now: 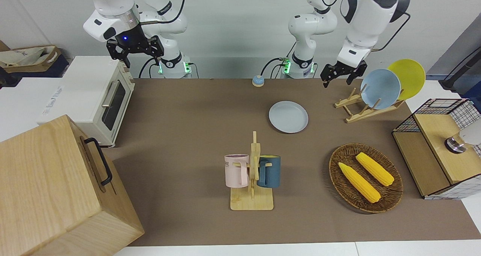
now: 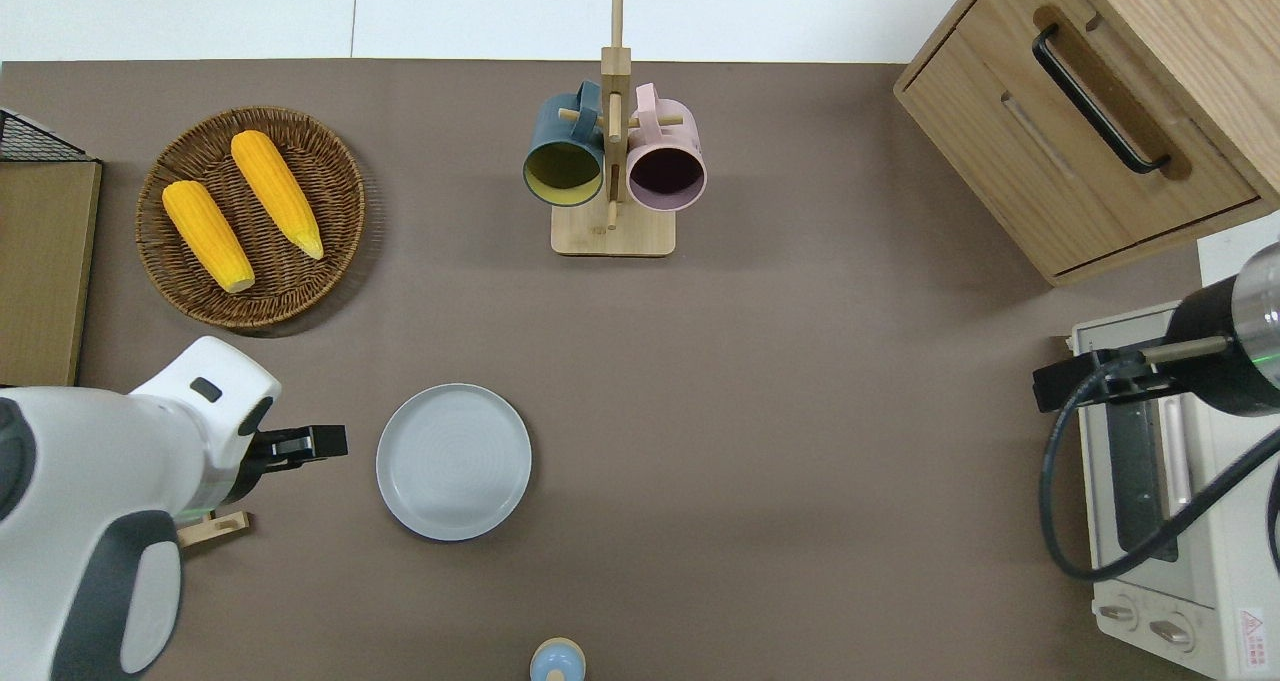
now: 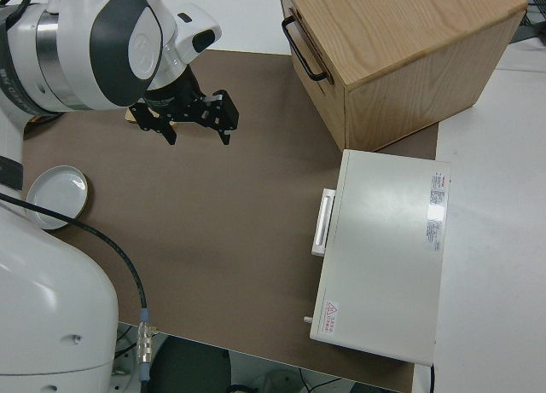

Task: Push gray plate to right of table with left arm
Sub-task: 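Lower the left gripper against the gray plate's near-side rim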

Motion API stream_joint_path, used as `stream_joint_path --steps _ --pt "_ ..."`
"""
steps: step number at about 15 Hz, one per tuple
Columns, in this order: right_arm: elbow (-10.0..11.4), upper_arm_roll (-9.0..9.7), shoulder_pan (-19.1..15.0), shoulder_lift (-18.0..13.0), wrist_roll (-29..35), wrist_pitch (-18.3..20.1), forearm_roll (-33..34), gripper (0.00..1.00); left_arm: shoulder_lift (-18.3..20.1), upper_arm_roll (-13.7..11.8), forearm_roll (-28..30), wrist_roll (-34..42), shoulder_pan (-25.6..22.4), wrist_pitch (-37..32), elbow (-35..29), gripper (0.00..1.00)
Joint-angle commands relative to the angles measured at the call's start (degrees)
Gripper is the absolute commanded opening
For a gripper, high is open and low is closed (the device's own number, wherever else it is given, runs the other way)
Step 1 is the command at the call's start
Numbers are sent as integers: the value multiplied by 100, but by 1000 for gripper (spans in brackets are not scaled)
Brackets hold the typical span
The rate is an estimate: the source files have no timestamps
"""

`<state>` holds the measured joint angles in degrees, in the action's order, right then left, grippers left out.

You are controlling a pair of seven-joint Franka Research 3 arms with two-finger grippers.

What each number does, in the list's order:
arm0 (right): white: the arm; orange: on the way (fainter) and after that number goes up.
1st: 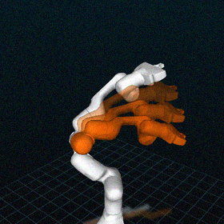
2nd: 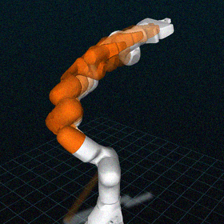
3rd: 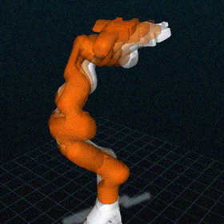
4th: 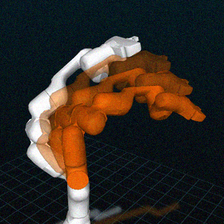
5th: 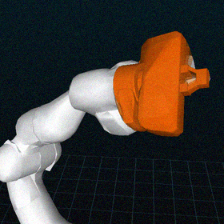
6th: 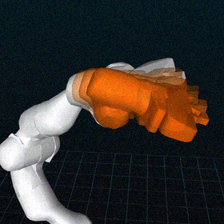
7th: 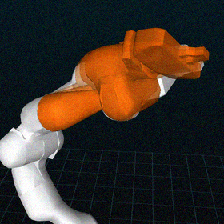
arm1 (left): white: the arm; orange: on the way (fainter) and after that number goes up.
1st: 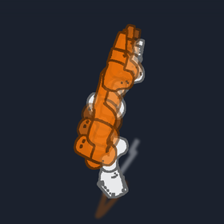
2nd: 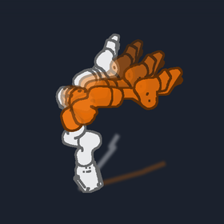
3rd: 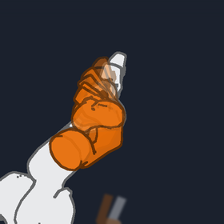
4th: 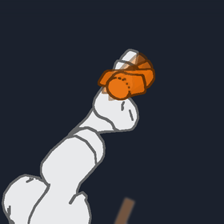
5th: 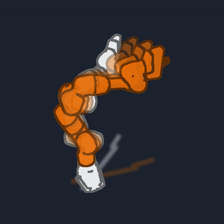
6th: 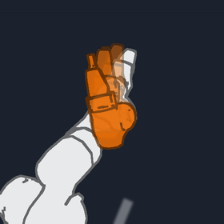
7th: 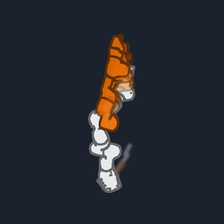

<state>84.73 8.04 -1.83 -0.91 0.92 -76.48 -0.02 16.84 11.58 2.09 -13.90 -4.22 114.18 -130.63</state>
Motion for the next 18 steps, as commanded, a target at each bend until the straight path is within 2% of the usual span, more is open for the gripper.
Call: stream_joint_path --steps 1,4,7,11,13,14,17,18 --pt "-53 92 -107 -14 75 89 -25 983 197 -41 89 -568 403 1436 -1304 995" --pt "-53 92 -116 -14 66 89 -25 983 57 -41 81 -798 518 1861 -1588 991" --pt "-53 92 -107 -14 66 89 -25 983 -400 28 81 -938 518 2387 -1650 991" --pt "-53 92 -107 -14 66 89 -25 983 -786 64 72 -991 518 2871 -1755 985" --pt "-53 92 -107 -14 66 89 -25 983 -919 169 46 -1105 518 3048 -1799 937" --pt "-53 92 -107 -14 66 89 -25 983 -928 170 46 -1106 510 3057 -1808 792" --pt "-53 92 -107 -14 66 89 -25 983 -946 170 37 -1097 501 3057 -1808 3" --pt "-53 92 -107 -14 66 89 -25 983 -989 170 2 -1079 501 3066 -1808 0"
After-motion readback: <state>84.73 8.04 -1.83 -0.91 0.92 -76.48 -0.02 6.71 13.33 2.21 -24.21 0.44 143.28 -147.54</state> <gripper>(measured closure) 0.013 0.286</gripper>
